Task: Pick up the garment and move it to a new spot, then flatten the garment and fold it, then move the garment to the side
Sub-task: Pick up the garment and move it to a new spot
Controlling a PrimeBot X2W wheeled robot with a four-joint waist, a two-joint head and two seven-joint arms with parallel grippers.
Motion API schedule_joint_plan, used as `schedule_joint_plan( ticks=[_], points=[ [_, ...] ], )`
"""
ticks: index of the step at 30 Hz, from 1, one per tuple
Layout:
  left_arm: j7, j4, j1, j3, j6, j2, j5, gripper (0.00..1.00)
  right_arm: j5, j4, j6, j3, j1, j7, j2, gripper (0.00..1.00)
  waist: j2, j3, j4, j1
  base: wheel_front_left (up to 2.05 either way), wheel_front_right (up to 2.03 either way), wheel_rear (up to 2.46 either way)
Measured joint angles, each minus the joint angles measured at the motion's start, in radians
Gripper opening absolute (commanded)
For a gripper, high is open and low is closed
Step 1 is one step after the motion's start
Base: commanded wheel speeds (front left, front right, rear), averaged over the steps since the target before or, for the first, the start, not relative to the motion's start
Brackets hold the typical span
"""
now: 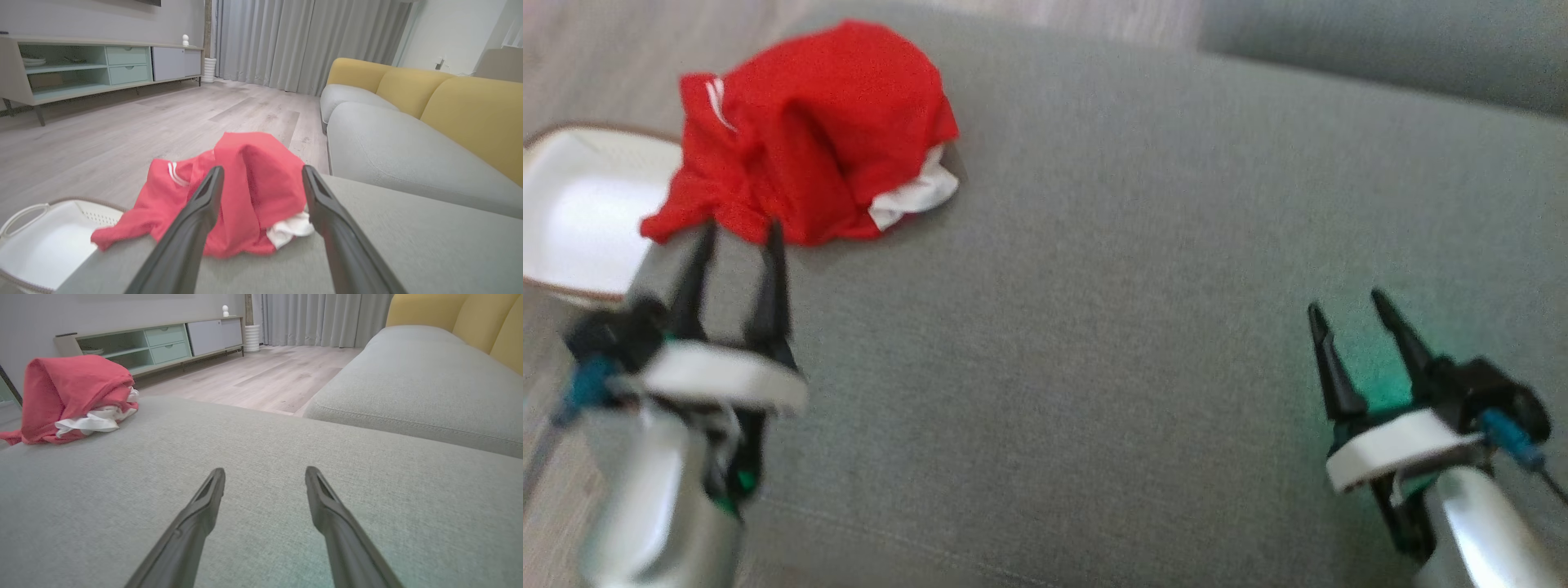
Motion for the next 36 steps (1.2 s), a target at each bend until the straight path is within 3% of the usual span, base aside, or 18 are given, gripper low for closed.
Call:
schedule_joint_plan(
  ticks=[5, 11, 17, 20, 22, 23, 30, 36],
  points=[
    [0.102, 0.055, -0.182, 0.019, -0.007, 0.048, -0.029, 1.0, -0.007, -0.021, 0.0, 0.016, -0.056, 0.0, -0.054, 1.0, 0.0, 0.12, -0.018, 0.0001, 0.0, 0.0, 0.0],
    [0.186, 0.219, -0.362, 0.036, -0.003, 0.075, -0.046, 1.0, -0.007, -0.097, 0.0, 0.017, -0.073, 0.005, -0.098, 1.0, 0.0, 0.235, -0.042, -0.0001, 0.0, 0.0, 0.0],
    [0.204, 0.376, -0.456, 0.037, 0.027, 0.115, -0.016, 1.0, -0.007, -0.174, 0.0, 0.017, -0.084, 0.031, -0.122, 1.0, 0.0, 0.293, -0.069, -0.0002, 0.0, 0.0, 0.0],
    [0.208, 0.458, -0.491, 0.024, 0.022, 0.117, -0.011, 1.0, -0.007, -0.21, 0.0, 0.019, -0.084, 0.045, -0.126, 1.0, 0.0, 0.313, -0.088, -0.0002, 0.0, 0.0, 0.0],
    [0.2, 0.507, -0.514, 0.01, 0.01, 0.115, -0.011, 0.67, -0.007, -0.226, 0.0, 0.019, -0.084, 0.052, -0.129, 1.0, 0.0, 0.321, -0.098, -0.0001, 0.0, 0.0, 0.0],
    [0.192, 0.529, -0.525, 0.002, 0.009, 0.114, -0.01, 0.0, -0.007, -0.231, 0.0, 0.019, -0.085, 0.052, -0.13, 1.0, -0.0001, 0.323, -0.103, -0.0001, 0.0, 0.0, 0.0],
    [0.115, 0.61, -0.579, -0.046, -0.008, 0.143, 0.025, 0.0, -0.003, -0.176, 0.0, 0.027, -0.079, 0.048, -0.107, 1.0, -0.0001, 0.272, -0.128, -0.0002, 0.0, 0.0, 0.0],
    [0.091, 0.552, -0.614, -0.092, -0.009, 0.202, 0.044, 0.0, 0.013, -0.085, 0.0, 0.069, -0.052, 0.019, -0.041, 1.0, 0.0, 0.18, -0.157, -0.0004, 0.0, 0.0, 0.0]
  ],
)
